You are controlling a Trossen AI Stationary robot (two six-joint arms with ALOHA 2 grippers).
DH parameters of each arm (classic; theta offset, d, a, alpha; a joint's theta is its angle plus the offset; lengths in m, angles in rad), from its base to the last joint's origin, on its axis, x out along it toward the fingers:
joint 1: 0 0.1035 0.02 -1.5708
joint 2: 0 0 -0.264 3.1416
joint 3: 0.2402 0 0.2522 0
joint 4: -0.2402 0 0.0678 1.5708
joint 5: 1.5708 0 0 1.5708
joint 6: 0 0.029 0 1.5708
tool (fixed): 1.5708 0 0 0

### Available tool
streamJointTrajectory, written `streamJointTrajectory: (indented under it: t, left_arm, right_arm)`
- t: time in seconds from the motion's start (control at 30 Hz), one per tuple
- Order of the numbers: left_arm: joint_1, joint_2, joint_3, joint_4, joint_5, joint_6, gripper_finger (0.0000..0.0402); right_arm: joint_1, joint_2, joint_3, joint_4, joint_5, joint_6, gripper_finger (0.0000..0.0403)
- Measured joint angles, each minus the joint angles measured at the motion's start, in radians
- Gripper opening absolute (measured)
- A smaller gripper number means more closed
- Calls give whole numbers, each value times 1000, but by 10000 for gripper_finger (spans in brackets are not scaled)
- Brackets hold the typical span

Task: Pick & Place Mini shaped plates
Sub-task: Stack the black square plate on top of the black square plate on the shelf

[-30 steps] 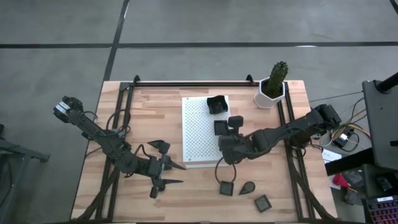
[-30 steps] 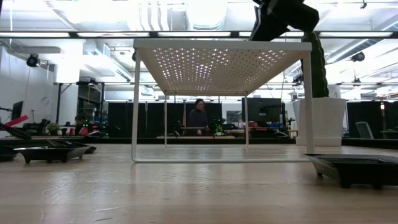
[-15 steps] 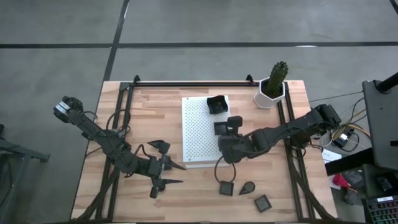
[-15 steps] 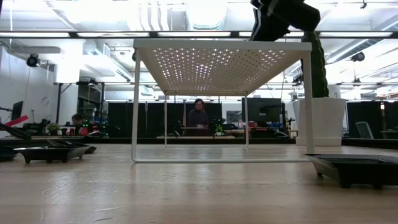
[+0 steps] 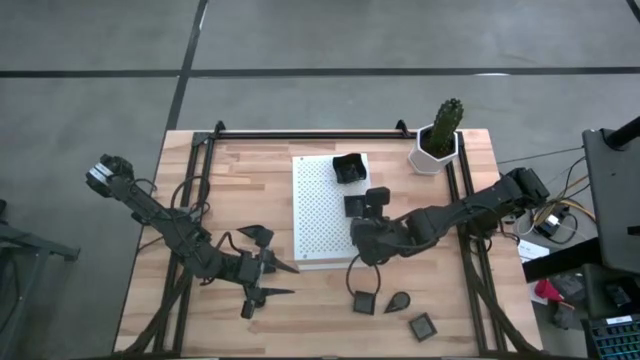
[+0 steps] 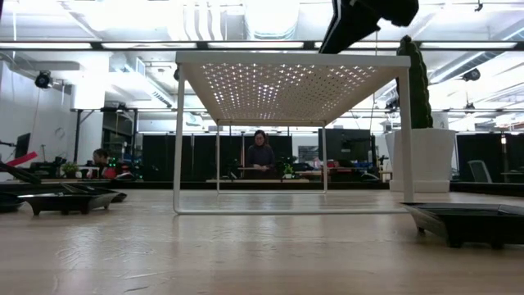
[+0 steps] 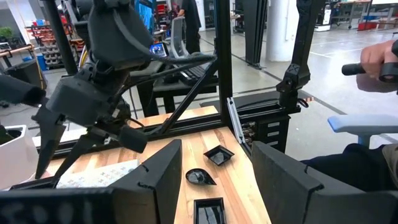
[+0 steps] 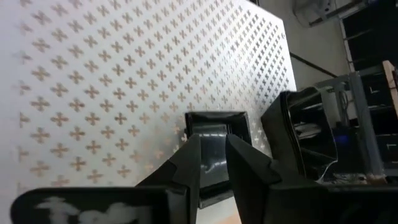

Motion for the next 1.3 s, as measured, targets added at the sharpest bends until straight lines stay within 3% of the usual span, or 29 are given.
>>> streamJointTrajectory:
  t: [0.83,1.3]
  left_arm:
    - [3,0,-34,5,-9,-23,188]
    - [5,0,-34,14,-11,-31,188]
  right_arm:
    - [326,25,10,23,-36,332,55]
    - [353,189,10,78,-298,467,52]
